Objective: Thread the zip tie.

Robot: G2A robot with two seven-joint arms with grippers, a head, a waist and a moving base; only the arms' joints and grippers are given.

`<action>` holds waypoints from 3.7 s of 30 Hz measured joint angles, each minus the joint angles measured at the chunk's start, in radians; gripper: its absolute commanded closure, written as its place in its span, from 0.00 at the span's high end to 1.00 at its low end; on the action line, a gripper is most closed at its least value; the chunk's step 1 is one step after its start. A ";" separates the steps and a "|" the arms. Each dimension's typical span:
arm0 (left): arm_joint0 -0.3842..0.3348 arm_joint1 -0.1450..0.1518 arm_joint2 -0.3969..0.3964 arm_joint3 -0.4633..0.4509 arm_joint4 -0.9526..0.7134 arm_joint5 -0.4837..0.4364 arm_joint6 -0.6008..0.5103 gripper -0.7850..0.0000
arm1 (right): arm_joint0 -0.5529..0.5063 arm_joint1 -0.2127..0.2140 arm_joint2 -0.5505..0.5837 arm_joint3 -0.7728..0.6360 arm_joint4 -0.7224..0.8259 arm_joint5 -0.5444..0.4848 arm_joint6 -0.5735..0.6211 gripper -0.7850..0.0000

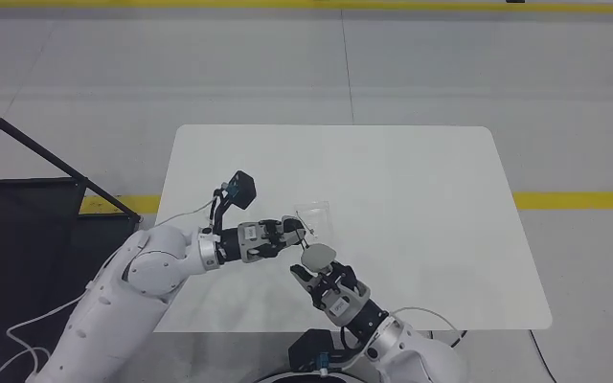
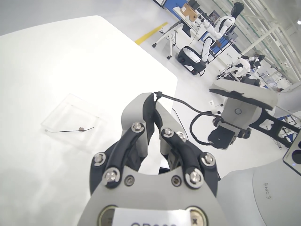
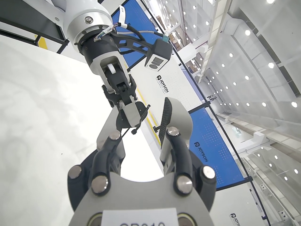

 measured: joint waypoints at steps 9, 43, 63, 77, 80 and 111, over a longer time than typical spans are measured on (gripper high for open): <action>-0.018 0.001 0.004 0.013 -0.062 0.018 -0.066 0.00 | -0.011 -0.002 -0.019 -0.005 -0.087 0.036 0.075 0.33; -0.049 -0.005 0.035 0.019 -0.064 0.045 -0.129 0.00 | 0.040 -0.032 -0.112 0.029 -0.224 0.054 0.251 0.00; -0.022 -0.007 0.033 -0.006 0.065 -0.007 -0.047 0.00 | 0.043 -0.041 -0.113 0.034 -0.234 0.042 0.267 0.00; 0.039 -0.009 0.009 -0.078 0.296 0.003 0.103 0.00 | 0.044 -0.048 -0.115 0.037 -0.244 0.031 0.280 0.00; 0.058 -0.010 0.004 -0.098 0.360 0.012 0.147 0.00 | 0.044 -0.049 -0.116 0.038 -0.246 0.028 0.280 0.00; 0.190 -0.029 0.019 -0.224 0.847 0.141 0.425 0.00 | 0.039 -0.061 -0.106 0.042 -0.245 0.049 0.287 0.00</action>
